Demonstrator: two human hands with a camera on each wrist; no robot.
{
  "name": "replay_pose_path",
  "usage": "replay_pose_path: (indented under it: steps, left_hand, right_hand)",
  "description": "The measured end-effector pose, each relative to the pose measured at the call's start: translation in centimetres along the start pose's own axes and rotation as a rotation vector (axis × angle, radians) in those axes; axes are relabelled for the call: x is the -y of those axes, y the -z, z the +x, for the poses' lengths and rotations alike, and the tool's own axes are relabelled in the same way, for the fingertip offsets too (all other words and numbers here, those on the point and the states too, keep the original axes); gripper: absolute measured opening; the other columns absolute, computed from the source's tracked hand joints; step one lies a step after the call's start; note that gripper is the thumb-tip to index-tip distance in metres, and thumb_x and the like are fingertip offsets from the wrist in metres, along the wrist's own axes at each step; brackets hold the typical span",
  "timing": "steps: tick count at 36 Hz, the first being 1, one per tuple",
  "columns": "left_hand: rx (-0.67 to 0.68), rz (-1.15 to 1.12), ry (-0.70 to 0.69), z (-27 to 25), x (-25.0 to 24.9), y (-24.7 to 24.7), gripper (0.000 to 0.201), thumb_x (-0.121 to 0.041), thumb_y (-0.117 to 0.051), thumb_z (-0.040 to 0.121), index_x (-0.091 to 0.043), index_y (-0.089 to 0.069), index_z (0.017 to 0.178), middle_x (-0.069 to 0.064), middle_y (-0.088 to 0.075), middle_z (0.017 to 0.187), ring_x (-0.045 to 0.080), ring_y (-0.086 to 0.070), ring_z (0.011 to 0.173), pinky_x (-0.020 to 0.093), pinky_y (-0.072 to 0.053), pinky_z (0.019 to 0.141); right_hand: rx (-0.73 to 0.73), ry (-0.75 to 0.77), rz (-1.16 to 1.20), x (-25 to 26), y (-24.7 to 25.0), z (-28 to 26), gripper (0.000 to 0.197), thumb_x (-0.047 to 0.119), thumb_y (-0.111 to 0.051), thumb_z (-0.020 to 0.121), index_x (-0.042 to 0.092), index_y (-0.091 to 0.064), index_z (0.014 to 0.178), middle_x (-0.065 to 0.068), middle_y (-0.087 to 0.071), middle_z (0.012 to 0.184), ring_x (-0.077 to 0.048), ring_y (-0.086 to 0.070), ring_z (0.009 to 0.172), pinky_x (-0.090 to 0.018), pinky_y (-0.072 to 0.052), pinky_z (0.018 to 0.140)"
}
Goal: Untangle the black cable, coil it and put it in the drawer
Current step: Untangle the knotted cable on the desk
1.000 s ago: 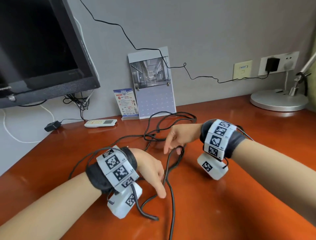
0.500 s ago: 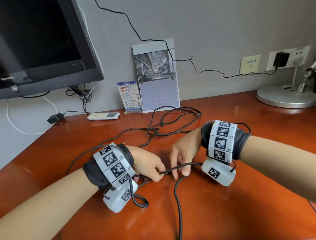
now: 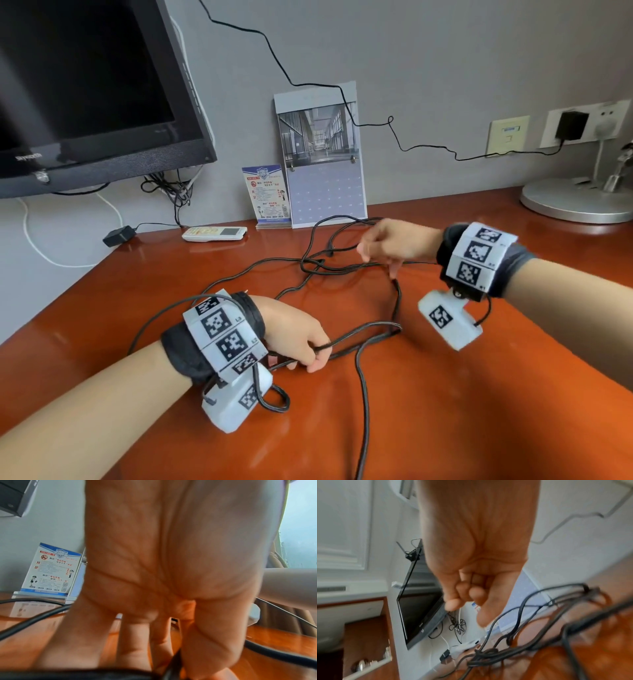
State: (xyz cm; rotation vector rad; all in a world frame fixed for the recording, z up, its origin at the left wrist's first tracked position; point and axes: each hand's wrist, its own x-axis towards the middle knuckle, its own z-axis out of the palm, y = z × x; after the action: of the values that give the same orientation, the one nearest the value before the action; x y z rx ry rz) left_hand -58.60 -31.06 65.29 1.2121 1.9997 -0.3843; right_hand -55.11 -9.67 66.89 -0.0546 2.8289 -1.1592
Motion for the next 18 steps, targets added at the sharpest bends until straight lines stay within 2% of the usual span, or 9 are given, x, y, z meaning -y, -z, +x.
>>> replay_pose_path:
  steps: [2,5,6,8,9,11,14,16,18]
  left_hand:
    - [-0.01,-0.015,0.013,0.0,0.2,0.0,0.026,-0.014,-0.041,0.091,-0.028,-0.054,0.075,0.009,-0.058,0.089,0.016,-0.053,0.062,0.023,-0.045,0.056]
    - [-0.014,-0.016,0.023,0.0,0.2,-0.2,0.026,-0.015,-0.041,0.091,-0.029,-0.054,0.074,0.007,-0.057,0.087,0.016,-0.052,0.059,0.024,-0.045,0.056]
    - [-0.015,-0.014,0.027,0.0,0.1,-0.2,0.027,-0.015,-0.041,0.091,-0.03,-0.054,0.073,0.007,-0.058,0.088,0.017,-0.053,0.06,0.025,-0.045,0.056]
    - [-0.011,-0.004,0.027,0.0,-0.1,-0.2,0.026,-0.016,-0.042,0.091,-0.03,-0.054,0.073,0.008,-0.058,0.089,0.018,-0.052,0.06,0.025,-0.045,0.056]
    - [-0.006,0.005,0.026,0.0,-0.2,-0.1,0.025,-0.015,-0.042,0.091,-0.029,-0.054,0.074,0.009,-0.058,0.09,0.017,-0.051,0.06,0.024,-0.045,0.055]
    - [0.008,0.022,0.022,0.0,-0.4,-0.1,0.025,-0.015,-0.041,0.092,-0.029,-0.054,0.075,0.011,-0.058,0.093,0.016,-0.051,0.063,0.022,-0.044,0.053]
    - [0.019,0.029,0.023,-0.1,-0.3,-0.1,0.026,-0.016,-0.041,0.091,-0.031,-0.054,0.074,0.013,-0.058,0.093,0.019,-0.052,0.067,0.025,-0.044,0.056]
    - [0.021,0.023,0.028,0.0,-0.3,-0.1,0.025,-0.017,-0.04,0.092,-0.029,-0.054,0.076,0.011,-0.057,0.091,0.018,-0.051,0.064,0.028,-0.044,0.058]
    - [0.018,0.02,0.032,0.1,-0.2,-0.2,0.025,-0.017,-0.04,0.092,-0.029,-0.053,0.076,0.014,-0.058,0.096,0.018,-0.052,0.066,0.028,-0.046,0.058]
  right_hand:
    - [0.061,0.022,0.011,0.3,0.9,0.0,0.025,0.014,-0.053,0.095,0.014,-0.066,0.074,0.014,-0.052,0.052,-0.006,-0.046,0.052,-0.033,-0.058,0.061]
    - [0.335,0.076,-0.114,1.1,0.1,-0.1,0.019,0.018,-0.061,0.091,0.031,-0.072,0.082,-0.004,-0.067,0.089,-0.014,-0.06,0.082,-0.03,-0.057,0.067]
    - [0.43,0.088,-0.163,1.3,-0.7,-0.1,0.016,0.021,-0.063,0.09,0.034,-0.072,0.087,-0.001,-0.069,0.096,-0.013,-0.062,0.087,-0.026,-0.056,0.066]
    - [0.595,0.078,-0.232,1.7,-2.2,-0.1,0.017,0.021,-0.066,0.088,0.034,-0.07,0.098,0.017,-0.07,0.085,0.004,-0.061,0.079,-0.02,-0.052,0.067]
    - [0.668,0.06,-0.267,1.9,-2.8,0.0,0.02,0.021,-0.067,0.087,0.034,-0.068,0.102,0.022,-0.068,0.078,0.009,-0.059,0.072,-0.017,-0.049,0.069]
    - [0.782,0.042,-0.368,2.1,-3.9,0.4,0.026,0.026,-0.07,0.084,0.033,-0.068,0.108,0.02,-0.067,0.082,0.01,-0.054,0.068,-0.011,-0.041,0.073]
    - [0.867,0.03,-0.456,2.0,-5.3,0.7,0.03,0.026,-0.071,0.082,0.023,-0.069,0.112,0.01,-0.062,0.1,0.008,-0.052,0.077,0.001,-0.033,0.068]
    - [0.839,0.019,-0.467,1.5,-6.0,0.6,0.024,0.025,-0.073,0.081,0.018,-0.071,0.104,0.007,-0.063,0.102,0.005,-0.053,0.081,-0.003,-0.034,0.072]
    - [0.742,0.037,-0.404,1.3,-6.2,0.4,0.013,0.026,-0.07,0.084,0.021,-0.071,0.096,0.004,-0.066,0.096,0.003,-0.054,0.076,-0.007,-0.039,0.075]
